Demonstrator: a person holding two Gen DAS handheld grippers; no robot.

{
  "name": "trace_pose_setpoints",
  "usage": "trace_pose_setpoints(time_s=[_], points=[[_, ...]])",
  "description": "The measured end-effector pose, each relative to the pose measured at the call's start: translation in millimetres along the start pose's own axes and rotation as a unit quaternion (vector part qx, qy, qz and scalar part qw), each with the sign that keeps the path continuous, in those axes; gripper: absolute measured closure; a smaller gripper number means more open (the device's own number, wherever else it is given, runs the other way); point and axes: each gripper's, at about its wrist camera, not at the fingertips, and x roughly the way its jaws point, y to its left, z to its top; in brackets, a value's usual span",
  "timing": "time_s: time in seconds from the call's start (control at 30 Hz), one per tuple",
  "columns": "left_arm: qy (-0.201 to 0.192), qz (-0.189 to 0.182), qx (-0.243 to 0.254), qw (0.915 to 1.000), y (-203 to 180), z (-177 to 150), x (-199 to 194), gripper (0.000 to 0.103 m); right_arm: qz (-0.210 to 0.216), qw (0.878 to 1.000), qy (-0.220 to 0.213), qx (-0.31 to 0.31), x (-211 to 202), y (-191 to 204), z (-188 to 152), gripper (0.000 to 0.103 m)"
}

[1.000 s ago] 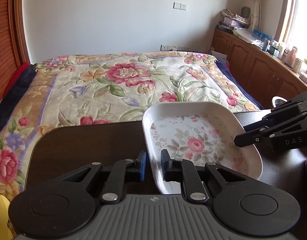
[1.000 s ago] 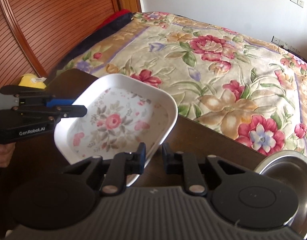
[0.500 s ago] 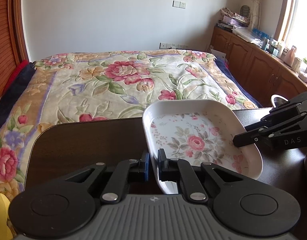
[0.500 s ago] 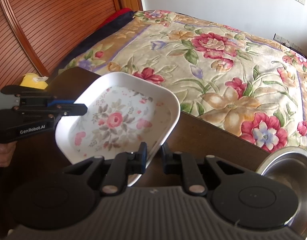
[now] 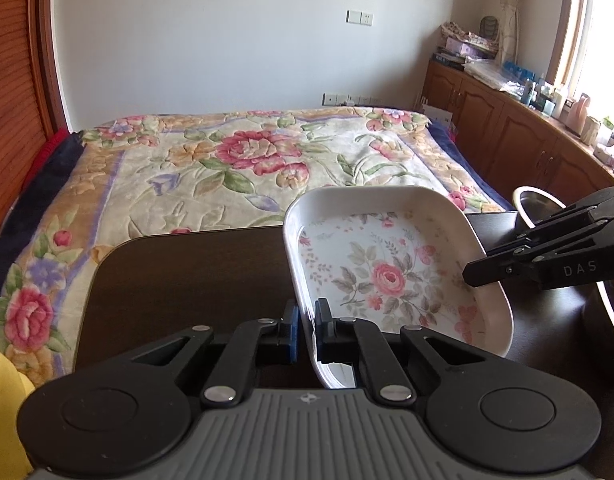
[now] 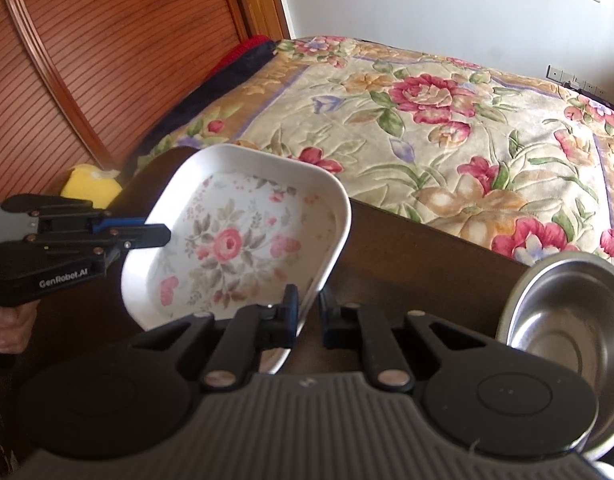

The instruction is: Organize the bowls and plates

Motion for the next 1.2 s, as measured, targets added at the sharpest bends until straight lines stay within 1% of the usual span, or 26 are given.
trace_pose_setpoints(time_s=[0.23, 0.53, 1.2], points=[[-0.019, -0.002, 0.009, 0.9998, -11.8, -5.0, -34.0, 0.095, 0.002, 1.000, -0.029, 0.002, -28.9, 9.8, -8.9, 0.092], [-0.039, 0.000, 0.025, 0.9989, -28.1, -15.0, -67.6, 0.095, -0.006, 0.999, -0.048, -0.001, -56.9, 21.1, -30.6, 0.092], [-0.065, -0.010, 0.040, 0.9971, -65.2, -48.2, -113.5, 0.095, -0.018, 0.997, -0.077, -0.006, -102.2, 31.6, -76.4, 0.092]])
